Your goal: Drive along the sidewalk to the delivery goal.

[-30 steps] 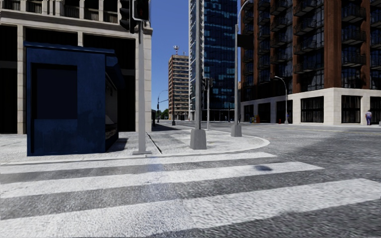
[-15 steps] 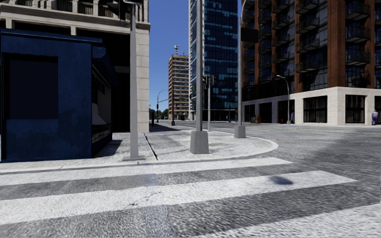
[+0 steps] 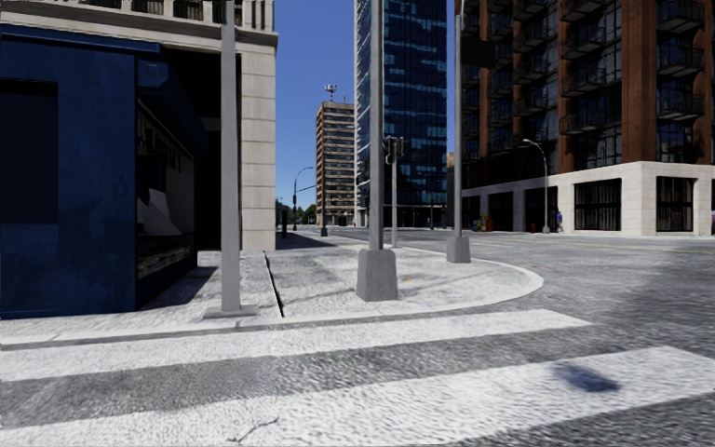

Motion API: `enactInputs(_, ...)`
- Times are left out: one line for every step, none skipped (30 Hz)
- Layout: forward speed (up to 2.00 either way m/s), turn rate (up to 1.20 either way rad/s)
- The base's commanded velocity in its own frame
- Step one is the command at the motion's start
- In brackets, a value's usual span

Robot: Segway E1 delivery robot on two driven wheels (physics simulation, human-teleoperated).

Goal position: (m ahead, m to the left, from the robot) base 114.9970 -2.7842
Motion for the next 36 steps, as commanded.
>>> enactInputs(1.22,0.0)
enactInputs(1.22,0.0)
enactInputs(1.22,0.0)
enactInputs(1.22,0.0)
enactInputs(1.22,0.0)
enactInputs(1.22,0.0)
enactInputs(1.22,0.0)
enactInputs(1.22,0.0)
enactInputs(1.22,0.0)
enactInputs(1.22,0.0)
enactInputs(1.22,0.0)
enactInputs(1.22,0.0)
enactInputs(1.22,0.0)
enactInputs(1.22,0.0)
enactInputs(1.22,0.0)
enactInputs(1.22,0.0)
enactInputs(1.22,0.0)
enactInputs(1.22,0.0)
enactInputs(1.22,0.0)
enactInputs(1.22,0.0)
enactInputs(1.22,0.0)
enactInputs(1.22,0.0)
enactInputs(1.22,0.0)
enactInputs(1.22,0.0)
enactInputs(1.22,0.0)
enactInputs(1.22,0.0)
enactInputs(1.22,0.0)
enactInputs(1.22,0.0)
enactInputs(1.22,0.0)
enactInputs(1.22,0.0)
enactInputs(1.22,0.0)
enactInputs(1.22,0.0)
enactInputs(1.22,0.0)
enactInputs(1.22,0.0)
enactInputs(1.22,0.0)
enactInputs(1.22,0.0)
